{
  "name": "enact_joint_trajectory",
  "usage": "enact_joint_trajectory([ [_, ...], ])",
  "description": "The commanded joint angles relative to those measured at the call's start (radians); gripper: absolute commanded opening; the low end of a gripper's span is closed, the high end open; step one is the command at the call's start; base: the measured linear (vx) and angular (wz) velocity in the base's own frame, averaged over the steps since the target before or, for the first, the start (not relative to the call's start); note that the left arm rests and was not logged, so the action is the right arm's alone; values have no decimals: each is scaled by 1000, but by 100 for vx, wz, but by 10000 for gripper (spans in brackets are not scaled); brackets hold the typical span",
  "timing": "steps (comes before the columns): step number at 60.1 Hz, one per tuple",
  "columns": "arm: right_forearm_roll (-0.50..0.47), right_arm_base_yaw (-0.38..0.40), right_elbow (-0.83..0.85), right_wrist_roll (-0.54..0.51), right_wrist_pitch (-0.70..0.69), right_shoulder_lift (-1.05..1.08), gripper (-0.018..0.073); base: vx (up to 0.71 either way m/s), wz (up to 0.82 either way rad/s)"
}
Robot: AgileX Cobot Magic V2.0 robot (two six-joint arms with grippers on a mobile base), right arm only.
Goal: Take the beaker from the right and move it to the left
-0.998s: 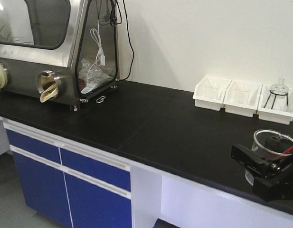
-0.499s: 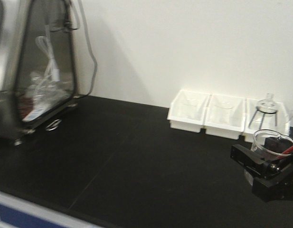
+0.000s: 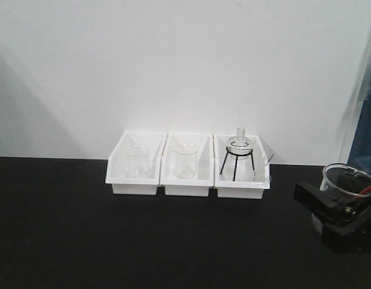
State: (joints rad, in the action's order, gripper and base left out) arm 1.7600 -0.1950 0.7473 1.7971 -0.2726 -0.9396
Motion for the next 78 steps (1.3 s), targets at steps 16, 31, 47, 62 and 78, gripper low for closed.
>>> enact_joint_trajectory([
  [16,40,1,30,-2,22,13,-3,15,-25],
  [31,40,1,30,-2,22,13,-3,4,-7],
  [47,37,1,30,-7,58,5,-3,0,0],
  [62,40,1,125,-51,286,-253,-1,0,0],
  [78,39,1,359,-200,10,-672,-1,0,0],
])
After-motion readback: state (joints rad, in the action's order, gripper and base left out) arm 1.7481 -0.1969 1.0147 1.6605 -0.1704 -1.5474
